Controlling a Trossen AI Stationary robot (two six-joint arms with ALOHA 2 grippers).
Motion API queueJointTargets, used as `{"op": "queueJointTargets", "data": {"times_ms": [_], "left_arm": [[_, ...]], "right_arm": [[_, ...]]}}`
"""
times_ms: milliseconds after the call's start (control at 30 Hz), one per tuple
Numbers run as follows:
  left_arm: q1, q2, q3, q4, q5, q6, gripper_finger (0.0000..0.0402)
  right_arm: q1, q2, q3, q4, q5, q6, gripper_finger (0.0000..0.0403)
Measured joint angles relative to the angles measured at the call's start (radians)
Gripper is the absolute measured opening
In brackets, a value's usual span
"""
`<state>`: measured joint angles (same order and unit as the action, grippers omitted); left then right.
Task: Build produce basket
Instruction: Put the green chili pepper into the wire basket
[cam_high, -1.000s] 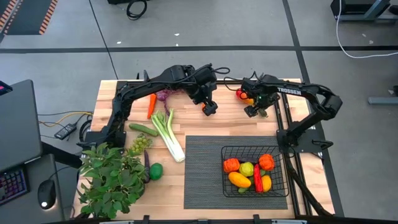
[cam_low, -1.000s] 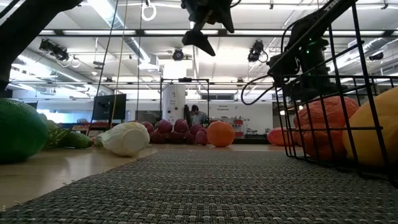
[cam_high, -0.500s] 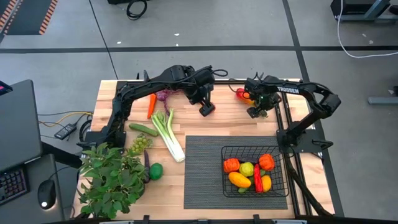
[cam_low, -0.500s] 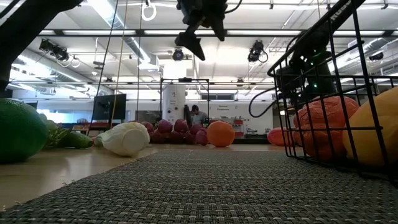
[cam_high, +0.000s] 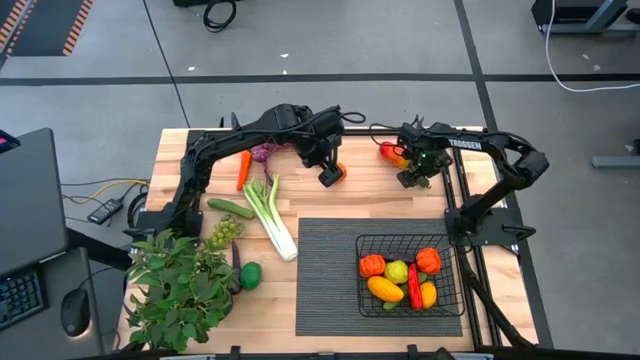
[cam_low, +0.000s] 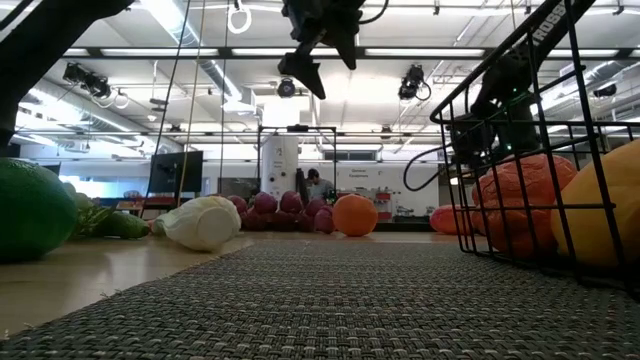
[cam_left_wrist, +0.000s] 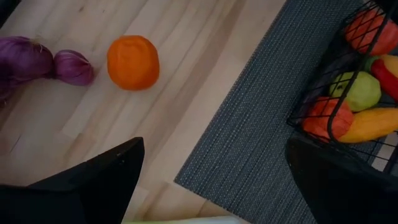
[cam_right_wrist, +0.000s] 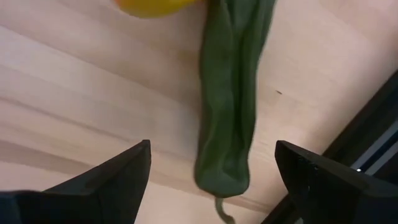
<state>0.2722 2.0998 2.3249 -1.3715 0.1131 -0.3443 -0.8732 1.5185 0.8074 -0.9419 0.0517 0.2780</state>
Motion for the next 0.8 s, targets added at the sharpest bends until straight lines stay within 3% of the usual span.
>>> {"op": "queueJointTargets", "data": {"times_ms": [200,667,800], "left_arm": [[0.000,0.000,0.000,-0.018,0.000,-0.001,0.0396],[0.000,0.000,0.000,-0.044,-0.008,-0.007,0.0396],[0.000,0.000,0.000,-0.085,-0.011,0.030,0.0396]], "right_arm": [[-0.015,0.000,-0.023,0.026,0.000,-0.038,0.0308],[-0.015,0.000,-0.023,0.016,-0.001,-0.066,0.0100],[-0.012,-0.014,-0.023,-0.072,-0.001,-0.066,0.0089]]}}
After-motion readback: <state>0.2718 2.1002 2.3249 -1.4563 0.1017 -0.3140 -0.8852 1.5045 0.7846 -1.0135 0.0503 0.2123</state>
